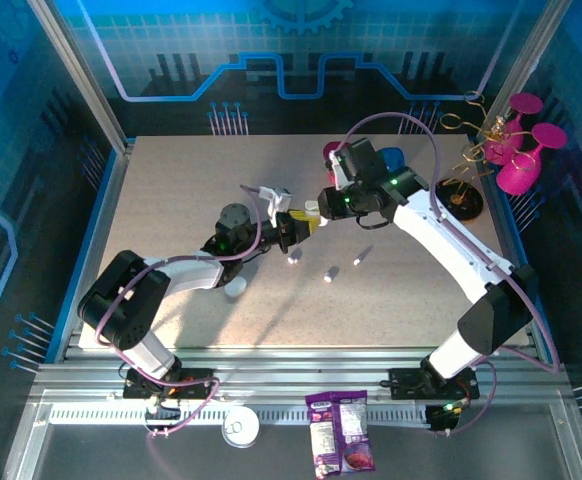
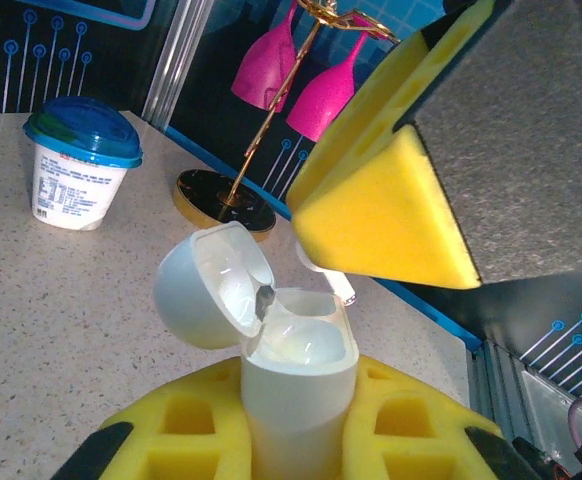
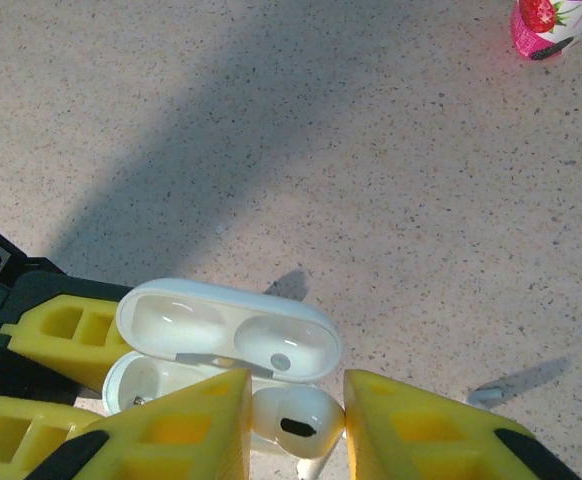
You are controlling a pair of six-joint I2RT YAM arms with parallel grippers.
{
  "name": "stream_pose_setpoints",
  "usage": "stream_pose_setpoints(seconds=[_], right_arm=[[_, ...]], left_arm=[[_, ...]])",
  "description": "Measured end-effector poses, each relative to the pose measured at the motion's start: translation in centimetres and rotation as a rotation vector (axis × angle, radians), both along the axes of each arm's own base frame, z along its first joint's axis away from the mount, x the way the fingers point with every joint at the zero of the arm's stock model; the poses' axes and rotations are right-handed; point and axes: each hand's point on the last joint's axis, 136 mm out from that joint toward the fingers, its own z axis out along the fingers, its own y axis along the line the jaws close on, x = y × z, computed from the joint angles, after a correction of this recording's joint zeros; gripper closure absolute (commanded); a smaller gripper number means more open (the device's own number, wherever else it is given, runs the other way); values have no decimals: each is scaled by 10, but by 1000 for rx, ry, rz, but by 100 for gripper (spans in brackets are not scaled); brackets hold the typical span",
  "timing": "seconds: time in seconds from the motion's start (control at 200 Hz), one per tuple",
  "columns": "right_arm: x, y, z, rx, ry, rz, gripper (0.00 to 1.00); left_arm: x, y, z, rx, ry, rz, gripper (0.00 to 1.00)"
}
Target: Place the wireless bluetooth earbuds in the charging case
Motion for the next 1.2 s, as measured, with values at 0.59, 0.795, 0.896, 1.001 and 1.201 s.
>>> stream_pose_setpoints(seconds=[0.59, 0.795, 0.896, 1.001, 1.201], right_arm=[[5, 2, -2, -4, 1, -1, 73], [6, 3, -3, -5, 1, -1, 73], [6, 3, -3, -4, 1, -1, 73], [7, 4, -4, -3, -3, -2, 73], [8, 4, -9, -4, 0, -3, 73]], left_arm=[[1, -3, -12, 11, 60, -14, 100], [1, -3, -9, -9, 82, -13, 100], [1, -3, -9, -15, 94, -13, 100], [1, -3, -9, -19, 99, -13, 100], [0, -4, -8, -23, 107, -19, 100]])
